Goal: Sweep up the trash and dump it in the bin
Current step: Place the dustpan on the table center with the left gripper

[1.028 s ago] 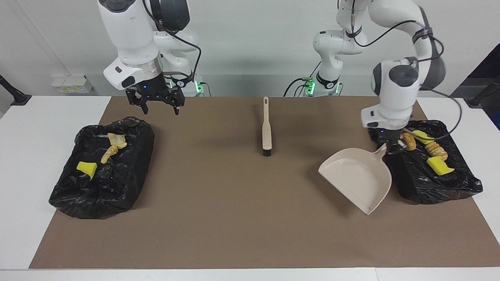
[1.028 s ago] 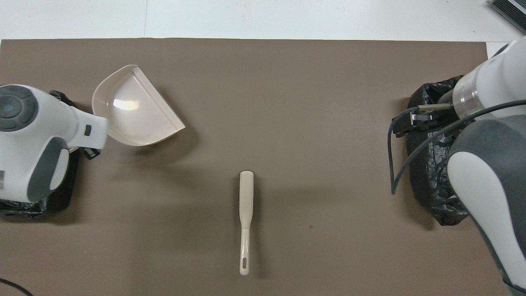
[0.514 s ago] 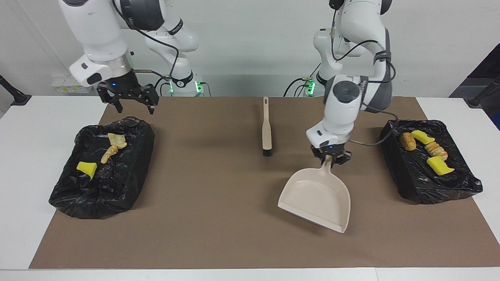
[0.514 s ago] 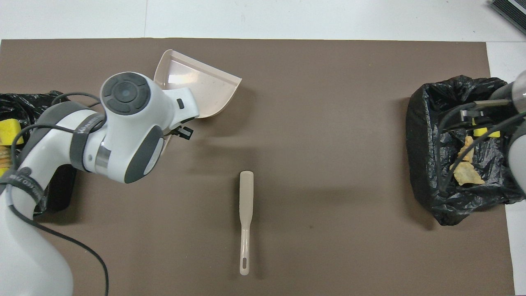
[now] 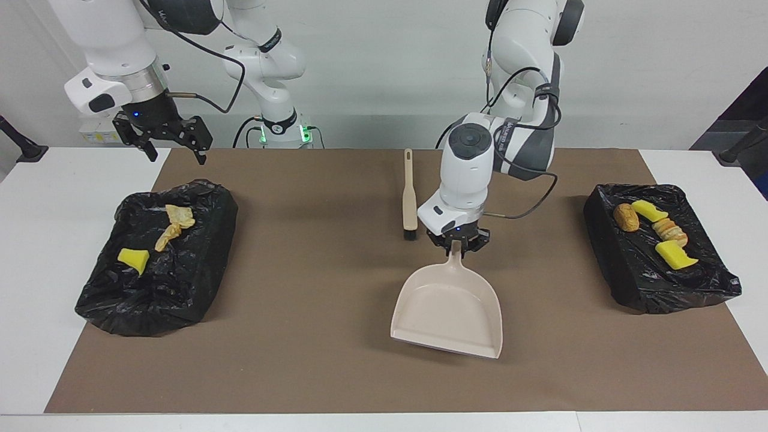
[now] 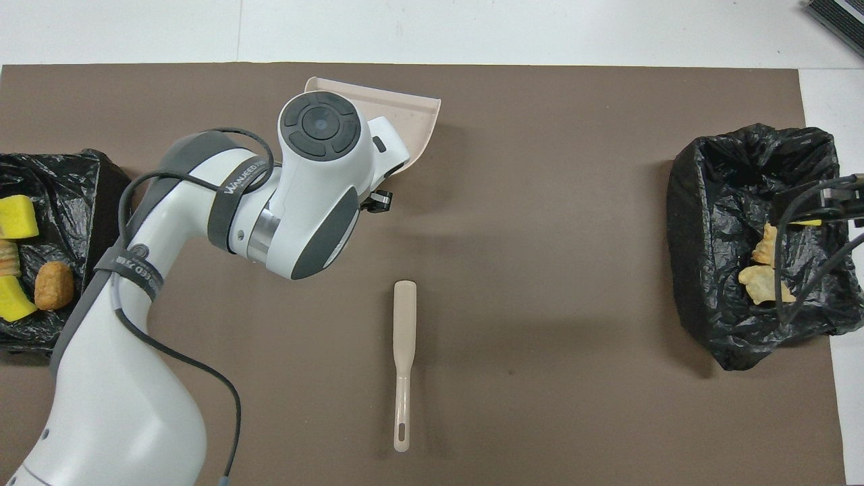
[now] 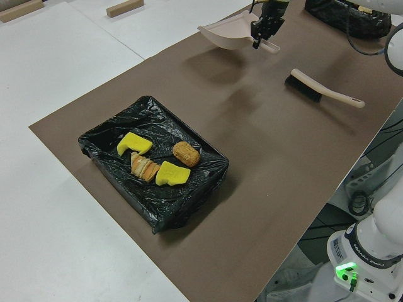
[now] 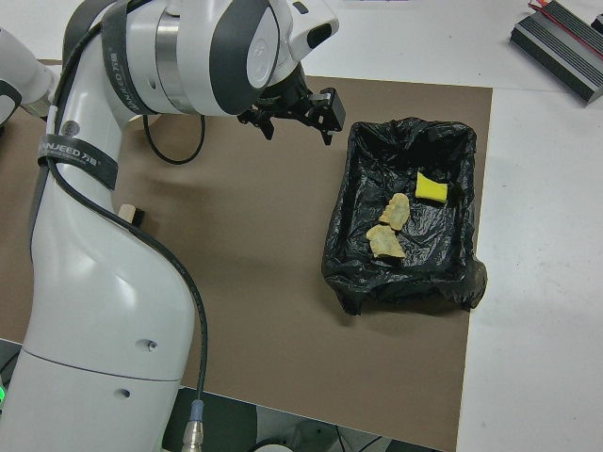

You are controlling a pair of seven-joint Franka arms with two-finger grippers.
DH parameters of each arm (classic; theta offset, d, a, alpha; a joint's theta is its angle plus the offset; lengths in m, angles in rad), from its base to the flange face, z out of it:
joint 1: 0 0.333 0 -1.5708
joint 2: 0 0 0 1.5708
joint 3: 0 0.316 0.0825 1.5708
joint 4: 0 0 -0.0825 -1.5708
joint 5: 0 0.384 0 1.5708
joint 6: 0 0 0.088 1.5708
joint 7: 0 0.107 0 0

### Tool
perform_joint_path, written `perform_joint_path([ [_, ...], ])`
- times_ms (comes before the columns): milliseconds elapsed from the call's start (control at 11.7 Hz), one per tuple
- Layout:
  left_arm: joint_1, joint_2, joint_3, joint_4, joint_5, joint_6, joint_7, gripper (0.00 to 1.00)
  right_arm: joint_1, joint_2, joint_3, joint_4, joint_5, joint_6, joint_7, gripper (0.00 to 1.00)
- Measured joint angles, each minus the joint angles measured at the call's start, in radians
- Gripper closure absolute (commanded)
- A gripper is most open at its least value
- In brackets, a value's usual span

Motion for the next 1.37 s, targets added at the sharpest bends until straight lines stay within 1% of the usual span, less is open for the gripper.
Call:
perform_joint_path([
  [343,-0.088,0.153,0.004,0.125,0.000,-0.020,-0.175,1.00,0.005,0.000,0.000,-0.001,0.000,0.000,0.000,0.00],
  [428,-0.094,0.175,0.004,0.138,-0.010,-0.020,-0.186,1.00,0.005,0.000,0.000,-0.001,0.000,0.000,0.000,0.00],
  [685,-0.094,0.185,0.008,0.140,-0.083,-0.026,-0.188,1.00,0.007,-0.002,0.002,-0.001,0.007,-0.055,0.000,0.00],
  [771,-0.094,0.186,0.010,0.139,-0.093,-0.031,-0.188,0.79,0.007,-0.003,0.002,-0.001,0.012,-0.063,0.000,0.00],
  [856,-0.094,0.186,0.014,0.137,-0.096,-0.034,-0.189,0.35,0.007,-0.004,0.002,-0.001,0.014,-0.063,0.000,0.00],
  [942,-0.093,0.186,0.017,0.136,-0.097,-0.034,-0.191,0.13,0.007,-0.004,0.002,-0.001,0.016,-0.063,0.000,0.00],
  [1028,-0.092,0.186,0.020,0.136,-0.097,-0.034,-0.195,0.09,0.008,-0.005,0.002,-0.001,0.016,-0.063,0.000,0.00],
  [1113,-0.092,0.186,0.024,0.136,-0.097,-0.034,-0.198,0.00,0.008,-0.005,0.002,-0.001,0.016,-0.063,0.000,0.00],
  [1285,-0.088,0.178,0.038,0.140,-0.097,-0.033,-0.202,0.00,0.009,-0.005,0.002,-0.001,0.016,-0.063,0.000,0.00],
  [1370,-0.081,0.155,0.052,0.134,-0.096,-0.033,-0.202,0.00,0.009,-0.005,0.002,-0.001,0.016,-0.063,0.000,0.00],
])
